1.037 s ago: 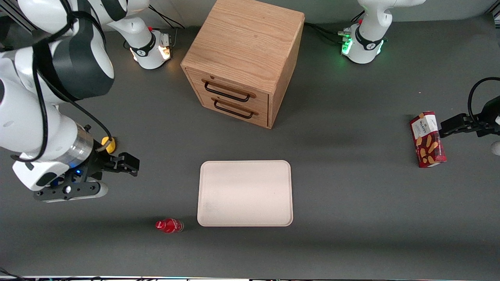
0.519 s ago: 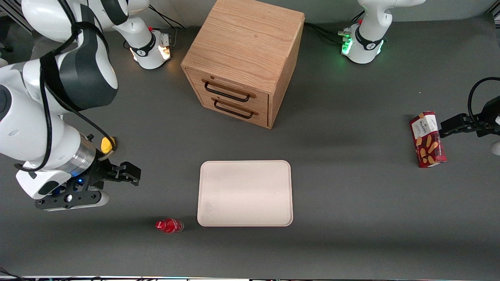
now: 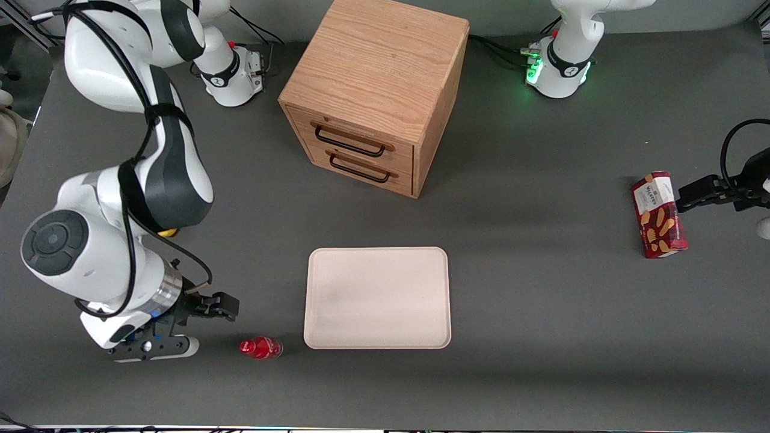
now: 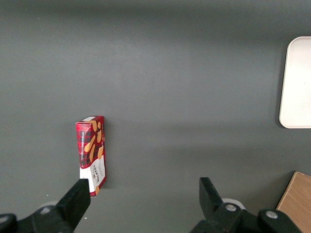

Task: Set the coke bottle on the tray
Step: 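Lower the open right gripper around the red Coca-Cola bottle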

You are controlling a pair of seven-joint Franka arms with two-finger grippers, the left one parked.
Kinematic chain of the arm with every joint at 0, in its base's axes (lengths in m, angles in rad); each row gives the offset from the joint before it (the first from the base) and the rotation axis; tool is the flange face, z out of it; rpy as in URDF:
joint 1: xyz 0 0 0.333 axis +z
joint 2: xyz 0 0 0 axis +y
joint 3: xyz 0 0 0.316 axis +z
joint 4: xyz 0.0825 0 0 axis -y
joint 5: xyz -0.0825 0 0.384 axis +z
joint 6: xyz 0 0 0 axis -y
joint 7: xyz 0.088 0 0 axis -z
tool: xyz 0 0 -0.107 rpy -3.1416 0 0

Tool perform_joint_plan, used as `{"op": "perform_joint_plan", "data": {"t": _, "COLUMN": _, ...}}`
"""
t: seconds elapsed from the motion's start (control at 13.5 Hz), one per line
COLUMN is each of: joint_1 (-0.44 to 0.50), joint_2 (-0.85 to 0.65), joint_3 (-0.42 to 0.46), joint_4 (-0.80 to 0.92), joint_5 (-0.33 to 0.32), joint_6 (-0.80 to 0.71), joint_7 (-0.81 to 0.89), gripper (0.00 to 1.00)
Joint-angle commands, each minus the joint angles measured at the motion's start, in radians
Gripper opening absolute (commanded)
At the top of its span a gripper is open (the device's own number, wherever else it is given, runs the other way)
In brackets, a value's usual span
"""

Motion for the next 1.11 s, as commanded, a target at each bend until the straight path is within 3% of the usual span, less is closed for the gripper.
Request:
{"op": "perform_joint_plan", "data": {"t": 0.0, "joint_1": -0.008, "joint_2": 0.004, "joint_3": 0.000, "joint_4": -0.059, "joint_5": 0.027, "joint_6": 0.109, "joint_7": 0.007, "gripper": 1.00}}
{"op": "perform_joint_plan", "data": {"t": 0.37, "joint_1": -0.006, "joint_2": 0.039, "joint_3": 0.003, "joint_4": -0.134, "joint_5": 0.028, "joint_6": 0.288, "joint_7": 0.007, "gripper": 1.00}}
{"op": "perform_joint_plan", "data": {"t": 1.04, "joint_1": 0.000, "joint_2": 0.095, "joint_3": 0.005, "joint_4": -0.177, "joint_5": 0.028, "joint_6": 0.401, "joint_7": 0.016, "gripper": 1.00}}
